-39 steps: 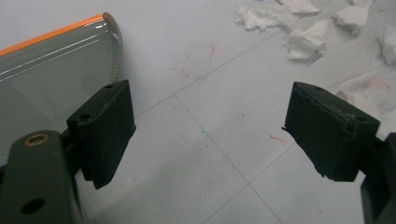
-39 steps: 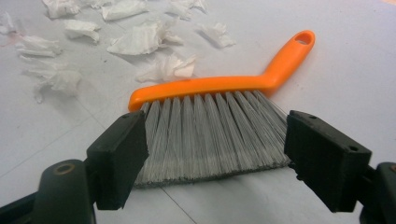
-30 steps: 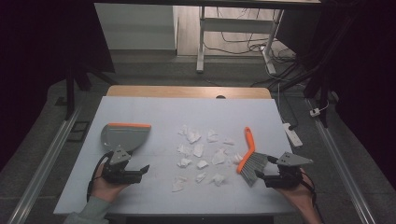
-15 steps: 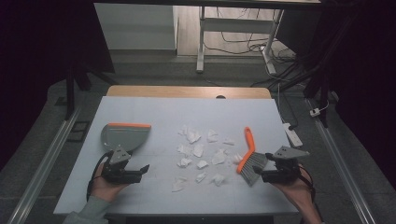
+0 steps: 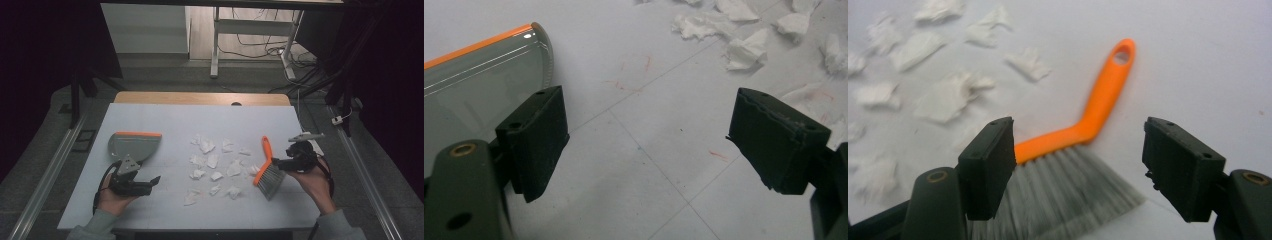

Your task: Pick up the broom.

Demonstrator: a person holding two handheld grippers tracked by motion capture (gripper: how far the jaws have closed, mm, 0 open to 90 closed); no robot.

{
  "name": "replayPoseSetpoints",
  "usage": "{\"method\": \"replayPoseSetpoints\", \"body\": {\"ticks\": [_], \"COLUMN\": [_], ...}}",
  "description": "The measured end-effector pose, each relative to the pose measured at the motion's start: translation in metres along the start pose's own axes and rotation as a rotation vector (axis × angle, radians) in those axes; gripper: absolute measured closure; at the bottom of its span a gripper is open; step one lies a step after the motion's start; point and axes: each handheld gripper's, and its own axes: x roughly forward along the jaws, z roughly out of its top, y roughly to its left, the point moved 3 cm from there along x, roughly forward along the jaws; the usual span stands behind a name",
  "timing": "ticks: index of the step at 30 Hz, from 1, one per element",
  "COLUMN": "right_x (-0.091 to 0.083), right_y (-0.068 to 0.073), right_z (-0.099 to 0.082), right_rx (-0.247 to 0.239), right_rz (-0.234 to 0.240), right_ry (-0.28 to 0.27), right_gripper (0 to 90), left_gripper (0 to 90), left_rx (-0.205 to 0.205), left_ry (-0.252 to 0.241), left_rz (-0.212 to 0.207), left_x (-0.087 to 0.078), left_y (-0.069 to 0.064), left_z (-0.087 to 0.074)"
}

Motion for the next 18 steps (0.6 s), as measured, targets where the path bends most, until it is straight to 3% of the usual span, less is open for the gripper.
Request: {"method": "replayPoseSetpoints", "body": {"ticks": [8,18], "right_x": [0.022,0.062], "right_y": [-0.010,-0.008], "right_z": [0.029,0.037], "right_rx": [0.067,0.109], "right_rz": [-0.036,-0.054], "right_ry": [0.139,0.328], "right_gripper": [30.8,31.0], "left_gripper": [17.0,17.0], "left_rx": [0.010,0.017], "left_ry": [-0.002,0.004], "left_rz": [-0.008,-0.010], "left_x": [0.000,0.001], "left_y": [-0.002,-0.003], "left_z": [0.000,0.000]}}
